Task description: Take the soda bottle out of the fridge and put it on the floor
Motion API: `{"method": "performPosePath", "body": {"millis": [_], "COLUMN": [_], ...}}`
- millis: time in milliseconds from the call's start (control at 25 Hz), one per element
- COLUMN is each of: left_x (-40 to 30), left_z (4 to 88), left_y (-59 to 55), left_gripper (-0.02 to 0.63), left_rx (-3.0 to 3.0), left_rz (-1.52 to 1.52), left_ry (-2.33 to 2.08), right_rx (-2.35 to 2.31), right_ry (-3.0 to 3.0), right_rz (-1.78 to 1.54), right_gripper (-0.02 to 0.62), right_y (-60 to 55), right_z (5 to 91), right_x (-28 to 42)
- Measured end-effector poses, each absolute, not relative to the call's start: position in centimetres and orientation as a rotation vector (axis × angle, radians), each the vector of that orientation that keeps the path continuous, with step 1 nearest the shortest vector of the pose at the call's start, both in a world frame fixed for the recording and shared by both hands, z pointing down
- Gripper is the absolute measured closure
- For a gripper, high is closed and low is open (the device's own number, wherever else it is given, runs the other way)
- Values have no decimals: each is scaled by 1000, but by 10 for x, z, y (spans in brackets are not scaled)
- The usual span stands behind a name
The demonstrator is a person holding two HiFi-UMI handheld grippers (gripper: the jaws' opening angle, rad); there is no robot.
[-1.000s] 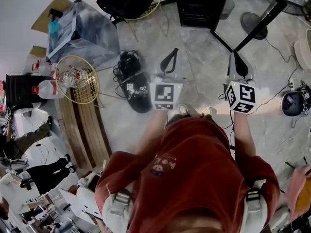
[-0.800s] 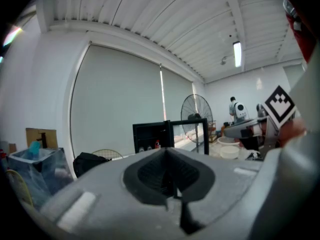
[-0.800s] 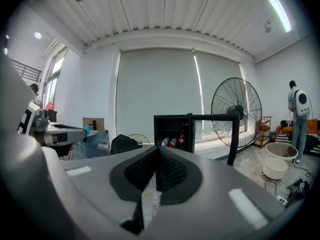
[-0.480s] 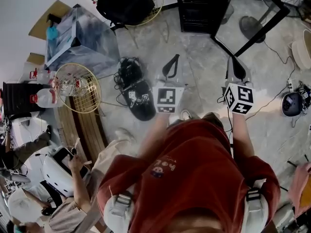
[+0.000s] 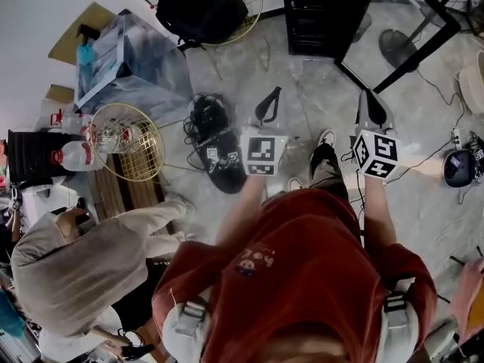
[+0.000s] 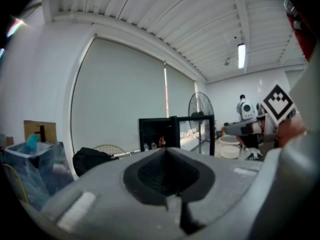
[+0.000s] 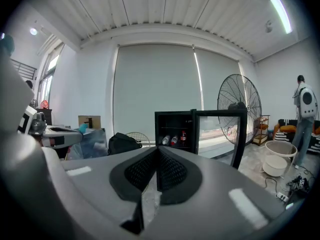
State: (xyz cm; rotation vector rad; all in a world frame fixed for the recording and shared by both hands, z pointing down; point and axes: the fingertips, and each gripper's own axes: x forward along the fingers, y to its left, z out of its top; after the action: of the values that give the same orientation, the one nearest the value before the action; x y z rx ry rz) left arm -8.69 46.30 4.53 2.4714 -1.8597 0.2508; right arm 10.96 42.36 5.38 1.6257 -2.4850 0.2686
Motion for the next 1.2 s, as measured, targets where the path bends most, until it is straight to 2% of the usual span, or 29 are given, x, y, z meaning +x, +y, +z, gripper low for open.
{"method": "performPosePath", "body": {"millis": [360,1200], "left_x": [-79,0], "left_z": [52,62], "left_y": [387,155], "left_gripper": [606,606], "left_rx": [2451,2438], "left_rz": [253,386], "left_ry": [-1862,-1791], "right_rx": [1608,1581], "right_ry": [-2522,-2488], "right_rz": [262,418], "right_gripper": [595,595], "right_y": [341,123], "right_z": [59,88], "right_x": [115,184]}}
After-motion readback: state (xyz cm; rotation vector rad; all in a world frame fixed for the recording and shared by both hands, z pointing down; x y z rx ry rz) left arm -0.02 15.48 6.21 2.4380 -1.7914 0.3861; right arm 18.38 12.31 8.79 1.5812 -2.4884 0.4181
